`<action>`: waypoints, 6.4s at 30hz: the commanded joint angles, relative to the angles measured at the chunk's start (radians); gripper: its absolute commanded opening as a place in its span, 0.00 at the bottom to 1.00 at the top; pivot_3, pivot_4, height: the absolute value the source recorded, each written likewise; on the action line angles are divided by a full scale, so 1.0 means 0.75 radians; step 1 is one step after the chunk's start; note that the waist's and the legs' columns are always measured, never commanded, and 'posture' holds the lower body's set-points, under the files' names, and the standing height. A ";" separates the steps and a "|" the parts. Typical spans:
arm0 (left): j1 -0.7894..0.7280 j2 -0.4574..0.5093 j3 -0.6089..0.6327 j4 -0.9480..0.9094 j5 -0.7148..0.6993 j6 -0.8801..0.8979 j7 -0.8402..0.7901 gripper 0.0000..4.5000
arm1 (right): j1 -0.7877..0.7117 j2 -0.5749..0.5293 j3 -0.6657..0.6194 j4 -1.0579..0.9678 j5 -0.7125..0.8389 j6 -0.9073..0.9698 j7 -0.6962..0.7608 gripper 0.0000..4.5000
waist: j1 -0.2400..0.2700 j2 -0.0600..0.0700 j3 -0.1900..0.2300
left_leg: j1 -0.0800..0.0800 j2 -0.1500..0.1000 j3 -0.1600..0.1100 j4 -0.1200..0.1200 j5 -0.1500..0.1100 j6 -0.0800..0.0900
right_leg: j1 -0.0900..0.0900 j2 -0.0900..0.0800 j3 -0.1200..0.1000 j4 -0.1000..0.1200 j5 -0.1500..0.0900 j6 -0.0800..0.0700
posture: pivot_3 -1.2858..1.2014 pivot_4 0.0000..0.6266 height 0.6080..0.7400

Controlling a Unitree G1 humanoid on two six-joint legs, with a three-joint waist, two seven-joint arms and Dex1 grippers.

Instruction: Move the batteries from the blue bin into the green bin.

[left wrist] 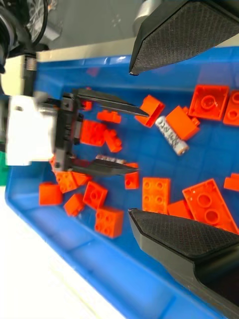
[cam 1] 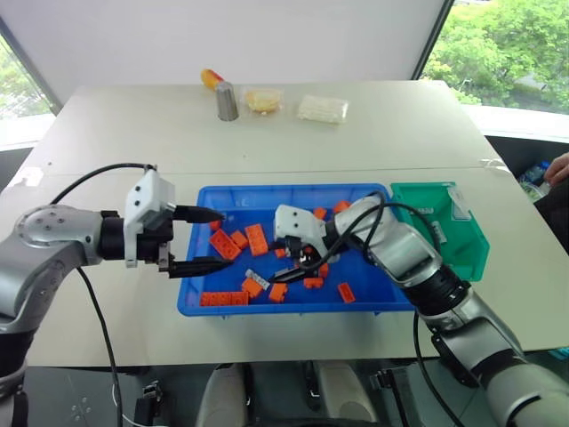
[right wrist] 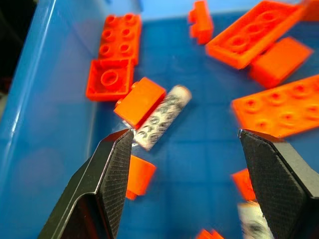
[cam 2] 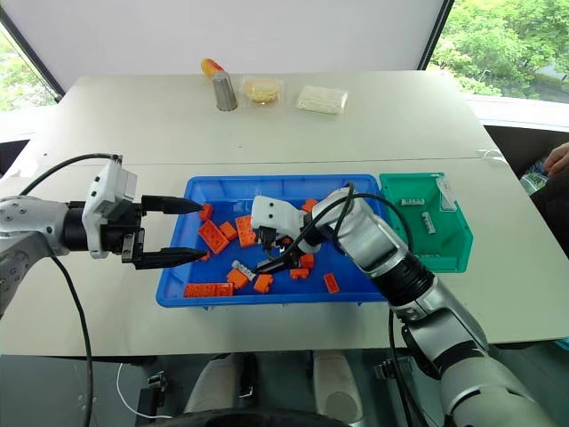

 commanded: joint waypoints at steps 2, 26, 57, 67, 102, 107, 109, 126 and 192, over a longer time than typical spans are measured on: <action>-0.008 0.023 0.018 -0.013 0.010 -0.023 -0.038 1.00 | 0.012 -0.014 0.063 -0.017 -0.026 -0.145 0.000 0.77 | 0.000 0.000 0.000 | 0.000 0.000 0.000 0.000 0.000 0.000 | 0.000 0.000 0.000 0.000 0.000 0.000 | 0.52 0.24 1.00; -0.003 -0.011 0.036 -0.009 0.012 -0.020 -0.015 1.00 | -0.185 -0.111 -0.455 -0.100 0.316 0.237 -0.010 0.00 | 0.011 -0.001 0.000 | -0.001 0.000 0.000 0.000 0.000 0.000 | 0.000 -0.001 0.000 0.000 0.000 0.000 | 0.52 0.24 1.00; -0.107 -0.099 -0.052 0.079 0.077 -0.068 -0.052 1.00 | -0.033 -0.733 -0.827 0.030 0.549 0.144 -0.042 0.66 | 0.004 0.000 0.002 | 0.001 -0.001 0.001 -0.001 -0.002 0.003 | 0.002 0.000 0.003 -0.008 -0.002 -0.001 | 0.52 0.24 1.00; -0.136 -0.103 -0.063 0.067 0.077 -0.054 -0.042 1.00 | -0.077 -0.344 -0.225 0.027 0.274 -0.050 -0.141 0.66 | 0.015 -0.001 0.001 | -0.002 -0.001 -0.001 0.000 -0.002 0.003 | 0.000 -0.002 0.001 -0.004 -0.002 0.001 | 0.52 0.24 1.00; -0.164 -0.135 -0.104 0.133 0.115 -0.106 -0.060 1.00 | 0.103 -0.760 -0.939 0.112 0.396 0.316 -0.258 0.01 | 0.065 -0.002 0.001 | 0.000 -0.002 0.000 -0.001 -0.002 0.004 | 0.007 -0.003 -0.001 -0.013 -0.003 -0.001 | 0.52 0.24 1.00; -0.214 -0.168 -0.143 0.178 0.143 -0.128 -0.081 1.00 | 0.244 -0.807 -0.996 0.084 0.428 0.325 -0.292 0.01 | 0.036 -0.001 0.001 | 0.000 -0.002 0.000 -0.001 -0.003 0.005 | 0.006 -0.002 0.000 -0.013 -0.002 0.000 | 0.52 0.24 1.00; -0.227 -0.175 -0.151 0.188 0.152 -0.132 -0.089 1.00 | 0.269 -0.803 -0.992 0.086 0.417 0.309 -0.324 0.01 | 0.026 -0.001 0.001 | 0.001 -0.002 0.000 -0.001 -0.003 0.005 | 0.006 -0.002 0.001 -0.013 -0.002 0.001 | 0.52 0.24 1.00; -0.202 -0.166 -0.124 0.150 0.152 -0.116 -0.083 1.00 | 0.231 -0.443 -0.853 -0.395 0.638 0.659 -0.592 0.66 | 0.043 -0.002 0.001 | -0.001 0.000 -0.003 -0.002 -0.003 0.005 | 0.007 0.000 -0.001 -0.013 -0.001 0.002 | 0.52 0.24 1.00; -0.194 -0.227 -0.138 0.158 0.174 -0.162 -0.055 1.00 | 0.293 -0.948 -0.406 -0.264 0.210 -0.140 -0.279 0.99 | 0.030 -0.002 0.000 | -0.001 -0.004 -0.001 0.002 -0.005 0.008 | 0.010 -0.003 0.002 -0.020 0.000 0.004 | 0.52 0.24 1.00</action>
